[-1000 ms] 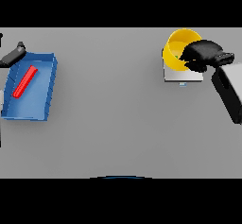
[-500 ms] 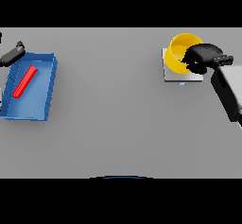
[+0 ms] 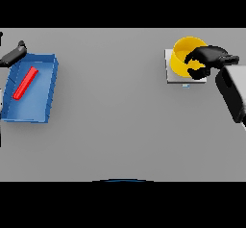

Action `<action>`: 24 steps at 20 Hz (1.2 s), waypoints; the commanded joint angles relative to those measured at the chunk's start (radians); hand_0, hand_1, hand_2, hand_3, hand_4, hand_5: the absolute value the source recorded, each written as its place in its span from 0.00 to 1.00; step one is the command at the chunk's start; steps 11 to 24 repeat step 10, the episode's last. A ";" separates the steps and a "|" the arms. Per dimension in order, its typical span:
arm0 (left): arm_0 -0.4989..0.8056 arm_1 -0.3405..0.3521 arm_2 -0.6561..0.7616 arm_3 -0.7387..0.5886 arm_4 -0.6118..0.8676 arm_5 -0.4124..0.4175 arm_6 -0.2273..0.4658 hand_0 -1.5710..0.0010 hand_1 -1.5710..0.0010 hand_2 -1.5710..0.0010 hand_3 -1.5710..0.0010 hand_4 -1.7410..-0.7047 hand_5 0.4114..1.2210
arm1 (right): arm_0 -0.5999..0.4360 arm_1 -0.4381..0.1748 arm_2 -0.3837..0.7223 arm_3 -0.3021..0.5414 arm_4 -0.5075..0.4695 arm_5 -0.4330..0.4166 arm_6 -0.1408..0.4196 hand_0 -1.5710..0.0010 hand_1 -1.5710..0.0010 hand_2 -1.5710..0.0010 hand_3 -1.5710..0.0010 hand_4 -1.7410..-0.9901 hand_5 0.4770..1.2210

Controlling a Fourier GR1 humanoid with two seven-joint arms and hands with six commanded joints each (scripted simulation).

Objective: Pick up the red beaker and tilt it to pour out 1 green nut into yellow bowl. Pick up the yellow bowl and place it on the metallic measuring scale.

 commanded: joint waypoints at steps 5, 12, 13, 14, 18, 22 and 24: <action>0.011 -0.008 0.003 -0.006 0.003 0.008 0.001 1.00 1.00 1.00 1.00 0.85 0.45 | -0.007 -0.007 0.014 0.024 0.019 -0.004 -0.016 0.90 0.93 0.88 0.75 0.38 0.46; 0.012 -0.009 0.003 -0.021 -0.005 -0.002 0.019 1.00 1.00 1.00 1.00 0.86 0.44 | -0.007 -0.008 0.025 0.024 0.031 -0.007 -0.028 0.97 0.98 0.96 0.83 0.44 0.43; 0.012 -0.009 0.003 -0.021 -0.005 -0.002 0.019 1.00 1.00 1.00 1.00 0.86 0.44 | -0.007 -0.008 0.025 0.024 0.031 -0.007 -0.028 0.97 0.98 0.96 0.83 0.44 0.43; 0.012 -0.009 0.003 -0.021 -0.005 -0.002 0.019 1.00 1.00 1.00 1.00 0.86 0.44 | -0.007 -0.008 0.025 0.024 0.031 -0.007 -0.028 0.97 0.98 0.96 0.83 0.44 0.43; 0.012 -0.009 0.003 -0.021 -0.005 -0.002 0.019 1.00 1.00 1.00 1.00 0.86 0.44 | -0.007 -0.008 0.025 0.024 0.031 -0.007 -0.028 0.97 0.98 0.96 0.83 0.44 0.43; 0.012 -0.009 0.003 -0.021 -0.005 -0.002 0.019 1.00 1.00 1.00 1.00 0.86 0.44 | -0.007 -0.008 0.025 0.024 0.031 -0.007 -0.028 0.97 0.98 0.96 0.83 0.44 0.43; 0.012 -0.009 0.003 -0.021 -0.005 -0.002 0.019 1.00 1.00 1.00 1.00 0.86 0.44 | -0.007 -0.008 0.025 0.024 0.031 -0.007 -0.028 0.97 0.98 0.96 0.83 0.44 0.43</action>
